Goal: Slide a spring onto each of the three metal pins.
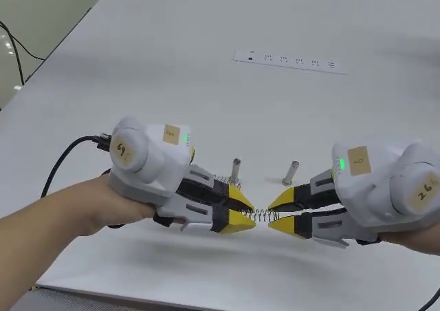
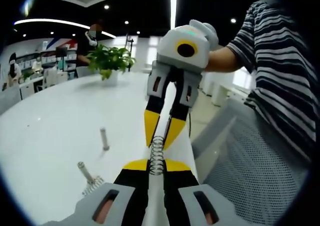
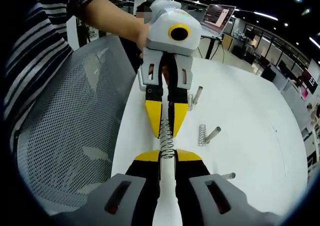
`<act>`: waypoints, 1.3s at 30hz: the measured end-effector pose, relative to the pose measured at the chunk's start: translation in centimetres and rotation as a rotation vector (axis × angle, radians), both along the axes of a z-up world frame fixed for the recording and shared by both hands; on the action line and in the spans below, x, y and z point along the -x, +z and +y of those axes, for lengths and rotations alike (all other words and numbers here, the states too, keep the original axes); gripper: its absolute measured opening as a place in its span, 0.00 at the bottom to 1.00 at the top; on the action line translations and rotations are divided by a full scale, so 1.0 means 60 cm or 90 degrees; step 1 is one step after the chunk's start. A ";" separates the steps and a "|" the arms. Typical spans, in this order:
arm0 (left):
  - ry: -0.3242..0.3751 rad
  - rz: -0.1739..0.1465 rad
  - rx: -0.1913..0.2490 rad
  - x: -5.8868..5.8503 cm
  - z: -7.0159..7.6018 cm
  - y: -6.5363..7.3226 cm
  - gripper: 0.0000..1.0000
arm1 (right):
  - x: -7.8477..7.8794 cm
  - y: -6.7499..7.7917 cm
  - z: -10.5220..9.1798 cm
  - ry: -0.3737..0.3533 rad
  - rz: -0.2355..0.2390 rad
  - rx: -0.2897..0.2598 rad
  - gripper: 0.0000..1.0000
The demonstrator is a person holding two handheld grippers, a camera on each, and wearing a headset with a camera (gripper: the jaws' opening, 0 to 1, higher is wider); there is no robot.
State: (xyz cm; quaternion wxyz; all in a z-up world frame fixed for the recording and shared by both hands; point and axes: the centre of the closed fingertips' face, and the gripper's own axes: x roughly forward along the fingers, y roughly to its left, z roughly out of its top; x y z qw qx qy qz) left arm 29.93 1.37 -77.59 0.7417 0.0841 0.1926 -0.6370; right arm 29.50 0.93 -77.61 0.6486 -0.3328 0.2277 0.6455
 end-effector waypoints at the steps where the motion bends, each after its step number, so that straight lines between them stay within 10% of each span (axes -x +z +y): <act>1: 0.001 -0.003 -0.001 -0.001 0.000 0.000 0.02 | -0.001 0.003 0.001 0.000 -0.003 -0.004 0.07; 13: 0.010 -0.027 -0.017 -0.002 0.000 -0.005 0.02 | 0.007 0.052 0.037 0.007 0.016 -0.070 0.07; 39: 0.029 -0.039 -0.019 -0.010 0.001 0.003 0.02 | 0.000 0.063 0.066 -0.005 -0.006 -0.118 0.07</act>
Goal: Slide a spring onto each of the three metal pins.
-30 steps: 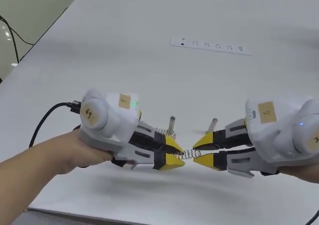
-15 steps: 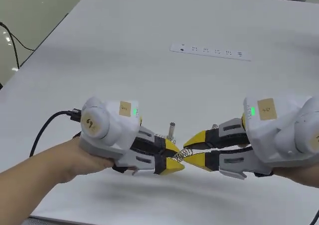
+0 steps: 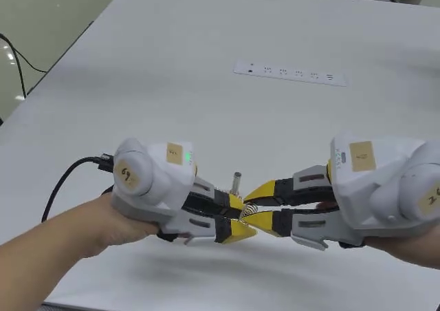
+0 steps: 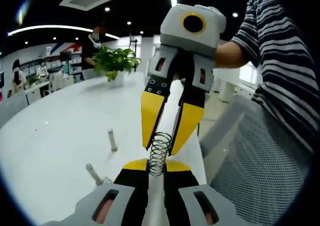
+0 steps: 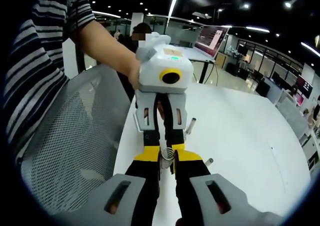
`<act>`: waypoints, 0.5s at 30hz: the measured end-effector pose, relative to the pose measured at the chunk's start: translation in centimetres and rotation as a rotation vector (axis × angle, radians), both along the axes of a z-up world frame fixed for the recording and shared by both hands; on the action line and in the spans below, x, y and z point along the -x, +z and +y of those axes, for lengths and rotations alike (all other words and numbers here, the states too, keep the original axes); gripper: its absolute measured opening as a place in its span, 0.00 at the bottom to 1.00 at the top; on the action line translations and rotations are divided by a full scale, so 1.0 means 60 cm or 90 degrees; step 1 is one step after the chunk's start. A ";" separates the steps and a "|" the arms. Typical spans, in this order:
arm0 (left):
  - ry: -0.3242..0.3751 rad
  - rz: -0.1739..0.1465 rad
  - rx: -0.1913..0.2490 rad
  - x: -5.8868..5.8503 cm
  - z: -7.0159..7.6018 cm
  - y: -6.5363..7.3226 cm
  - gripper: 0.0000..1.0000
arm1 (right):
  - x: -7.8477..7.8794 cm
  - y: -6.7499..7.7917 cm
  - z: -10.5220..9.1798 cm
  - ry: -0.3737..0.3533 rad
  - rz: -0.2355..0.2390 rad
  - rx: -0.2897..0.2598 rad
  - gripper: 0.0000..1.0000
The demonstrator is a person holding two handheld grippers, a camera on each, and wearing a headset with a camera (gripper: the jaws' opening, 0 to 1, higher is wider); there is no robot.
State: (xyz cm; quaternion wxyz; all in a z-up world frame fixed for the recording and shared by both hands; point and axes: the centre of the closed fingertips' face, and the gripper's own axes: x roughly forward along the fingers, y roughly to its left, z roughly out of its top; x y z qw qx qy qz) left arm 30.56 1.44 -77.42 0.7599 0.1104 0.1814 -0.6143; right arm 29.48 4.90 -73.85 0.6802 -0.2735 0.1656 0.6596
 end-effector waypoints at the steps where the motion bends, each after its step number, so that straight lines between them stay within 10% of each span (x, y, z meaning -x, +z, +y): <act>1: 0.001 0.001 0.001 0.000 0.000 0.000 0.03 | 0.001 0.000 0.003 -0.001 0.003 -0.005 0.07; 15: 0.007 0.007 0.011 0.004 0.001 0.003 0.03 | 0.002 0.002 0.012 0.001 0.002 -0.018 0.07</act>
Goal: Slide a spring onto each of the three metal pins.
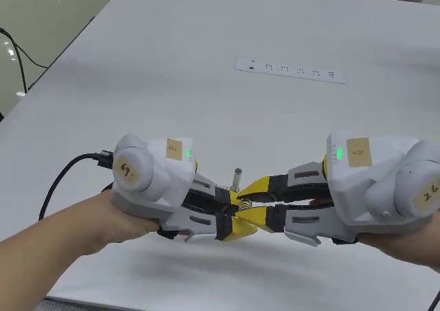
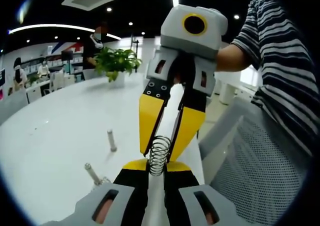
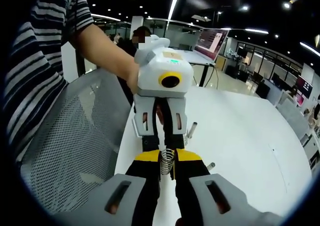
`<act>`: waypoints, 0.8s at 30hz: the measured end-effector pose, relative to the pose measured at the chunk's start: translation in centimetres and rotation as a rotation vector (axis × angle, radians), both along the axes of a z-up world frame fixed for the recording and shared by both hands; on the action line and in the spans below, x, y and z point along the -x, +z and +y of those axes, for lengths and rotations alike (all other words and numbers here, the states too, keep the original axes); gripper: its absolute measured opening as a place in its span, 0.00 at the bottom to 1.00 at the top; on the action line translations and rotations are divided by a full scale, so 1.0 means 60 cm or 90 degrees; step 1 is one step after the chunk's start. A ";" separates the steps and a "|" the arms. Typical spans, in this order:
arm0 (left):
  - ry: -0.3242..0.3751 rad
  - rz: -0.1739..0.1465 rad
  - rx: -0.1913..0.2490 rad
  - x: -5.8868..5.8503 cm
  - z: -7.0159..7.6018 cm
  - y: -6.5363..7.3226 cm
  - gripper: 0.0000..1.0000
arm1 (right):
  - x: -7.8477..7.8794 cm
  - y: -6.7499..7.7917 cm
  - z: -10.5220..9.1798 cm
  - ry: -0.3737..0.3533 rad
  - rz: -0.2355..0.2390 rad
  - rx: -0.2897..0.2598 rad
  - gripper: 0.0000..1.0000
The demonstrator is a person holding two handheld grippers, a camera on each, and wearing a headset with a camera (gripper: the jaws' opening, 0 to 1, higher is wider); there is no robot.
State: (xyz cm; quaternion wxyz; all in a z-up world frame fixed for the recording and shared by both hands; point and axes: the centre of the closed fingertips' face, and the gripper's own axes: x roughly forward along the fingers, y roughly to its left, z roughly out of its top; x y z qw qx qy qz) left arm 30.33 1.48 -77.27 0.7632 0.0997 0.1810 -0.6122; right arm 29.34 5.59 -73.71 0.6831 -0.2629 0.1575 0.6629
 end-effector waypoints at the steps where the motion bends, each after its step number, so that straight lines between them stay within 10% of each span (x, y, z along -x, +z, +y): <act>1: 0.001 0.000 0.000 0.000 0.000 0.000 0.03 | 0.000 0.000 0.000 0.000 0.001 0.000 0.07; 24: 0.029 0.035 0.066 0.001 0.012 0.024 0.05 | 0.000 0.009 0.005 -0.014 0.032 -0.036 0.06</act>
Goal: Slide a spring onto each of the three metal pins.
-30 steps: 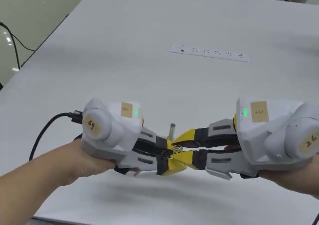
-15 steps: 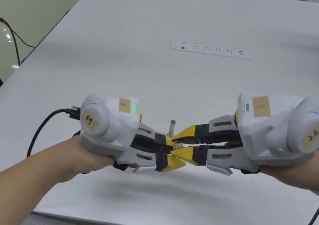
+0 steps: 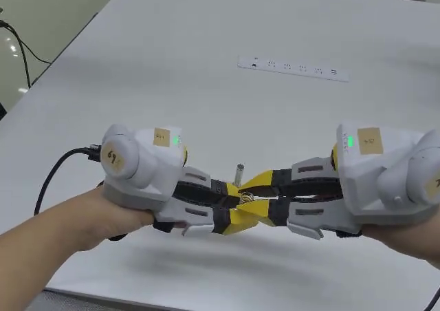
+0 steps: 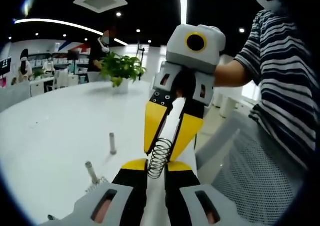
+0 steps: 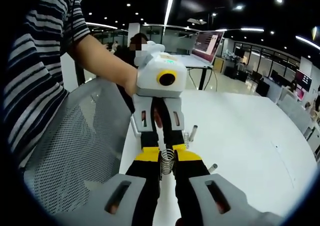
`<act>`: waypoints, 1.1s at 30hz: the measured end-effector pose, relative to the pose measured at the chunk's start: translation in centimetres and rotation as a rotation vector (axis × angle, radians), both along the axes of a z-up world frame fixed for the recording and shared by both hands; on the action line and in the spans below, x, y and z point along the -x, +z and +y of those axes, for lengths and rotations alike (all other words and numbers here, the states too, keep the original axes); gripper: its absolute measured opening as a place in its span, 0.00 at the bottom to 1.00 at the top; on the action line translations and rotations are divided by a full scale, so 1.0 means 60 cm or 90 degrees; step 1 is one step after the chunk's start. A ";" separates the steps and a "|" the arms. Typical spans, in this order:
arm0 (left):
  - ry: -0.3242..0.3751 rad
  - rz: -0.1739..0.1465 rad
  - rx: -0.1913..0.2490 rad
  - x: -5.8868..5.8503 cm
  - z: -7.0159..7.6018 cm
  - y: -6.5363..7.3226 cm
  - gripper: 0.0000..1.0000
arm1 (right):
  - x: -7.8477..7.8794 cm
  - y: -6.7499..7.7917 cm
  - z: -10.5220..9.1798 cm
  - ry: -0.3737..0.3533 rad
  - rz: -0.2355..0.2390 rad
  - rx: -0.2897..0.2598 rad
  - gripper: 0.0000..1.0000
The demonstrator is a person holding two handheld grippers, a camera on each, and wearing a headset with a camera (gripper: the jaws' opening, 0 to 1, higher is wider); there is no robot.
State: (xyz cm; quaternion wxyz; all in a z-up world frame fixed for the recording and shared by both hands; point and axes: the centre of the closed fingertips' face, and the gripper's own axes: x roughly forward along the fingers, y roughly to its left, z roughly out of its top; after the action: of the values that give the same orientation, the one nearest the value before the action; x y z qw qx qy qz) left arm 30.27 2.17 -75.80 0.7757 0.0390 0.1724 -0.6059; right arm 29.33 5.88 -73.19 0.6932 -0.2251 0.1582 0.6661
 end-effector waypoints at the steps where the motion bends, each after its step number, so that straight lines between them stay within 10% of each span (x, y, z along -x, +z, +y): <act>1: 0.002 0.002 0.001 0.000 0.000 0.000 0.05 | 0.000 0.000 0.000 -0.001 0.001 0.000 0.06; 33: 0.114 0.029 -0.033 -0.006 0.121 -0.007 0.25 | -0.033 0.005 -0.016 -0.046 -0.033 -0.001 0.07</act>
State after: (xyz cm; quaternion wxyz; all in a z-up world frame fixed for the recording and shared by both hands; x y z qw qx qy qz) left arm 30.63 9.41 -76.20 0.8213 0.0299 0.2081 -0.5303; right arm 31.30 4.89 -72.86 0.7208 -0.2356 0.1476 0.6350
